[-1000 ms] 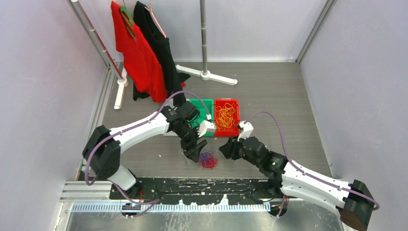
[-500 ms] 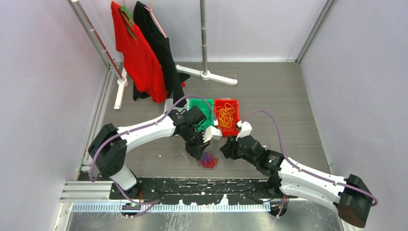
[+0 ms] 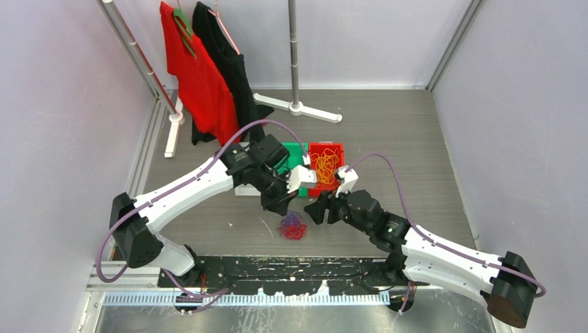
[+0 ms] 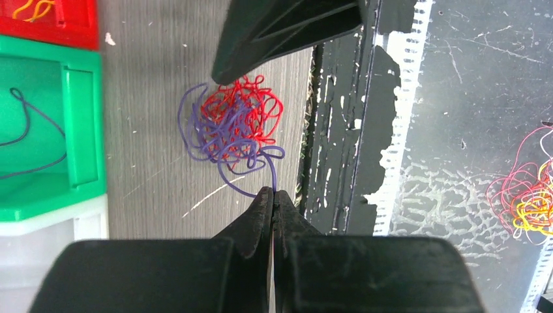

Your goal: Untangle the cables

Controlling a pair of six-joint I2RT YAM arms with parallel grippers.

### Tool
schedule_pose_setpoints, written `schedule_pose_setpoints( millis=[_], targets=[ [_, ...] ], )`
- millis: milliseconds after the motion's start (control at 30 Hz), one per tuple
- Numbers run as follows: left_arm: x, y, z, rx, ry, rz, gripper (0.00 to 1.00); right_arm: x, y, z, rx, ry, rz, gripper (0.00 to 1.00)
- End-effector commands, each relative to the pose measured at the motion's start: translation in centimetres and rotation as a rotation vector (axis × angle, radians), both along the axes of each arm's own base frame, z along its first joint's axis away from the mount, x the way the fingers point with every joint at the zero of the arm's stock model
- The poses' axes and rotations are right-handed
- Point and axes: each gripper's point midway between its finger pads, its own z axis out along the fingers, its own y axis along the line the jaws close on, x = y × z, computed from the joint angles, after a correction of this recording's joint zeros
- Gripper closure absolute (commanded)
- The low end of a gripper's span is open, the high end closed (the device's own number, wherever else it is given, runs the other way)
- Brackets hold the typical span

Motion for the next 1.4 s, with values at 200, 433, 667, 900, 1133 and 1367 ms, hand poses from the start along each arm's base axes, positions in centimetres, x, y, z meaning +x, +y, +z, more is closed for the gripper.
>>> schedule_pose_setpoints(
  millis=[200,433,667,900,1133,1367],
  targets=[
    [1.4,0.5,5.7,-0.032,-0.075,0.150,1.00,-1.5,1.9,11.4,0.230,-0.305,0.169,0.30],
    [2.3,0.4,7.0,-0.052,-0.036,0.234,1.00,-2.4,4.0,13.0,0.229,-0.327,0.252,0.30],
    [1.5,0.2,8.2,-0.097,0.020,0.222,1.00,0.1,4.4,12.1,0.167,-0.349,0.125,0.35],
    [0.7,0.1,9.3,-0.120,0.047,0.196,1.00,1.6,5.3,11.9,0.190,-0.362,0.067,0.36],
    [0.6,-0.1,10.0,-0.137,0.047,0.189,1.00,2.1,6.5,11.3,0.223,-0.340,0.059,0.36],
    [1.2,0.2,10.2,-0.138,0.010,0.196,1.00,2.3,6.0,10.6,0.207,-0.314,0.027,0.37]
  ],
)
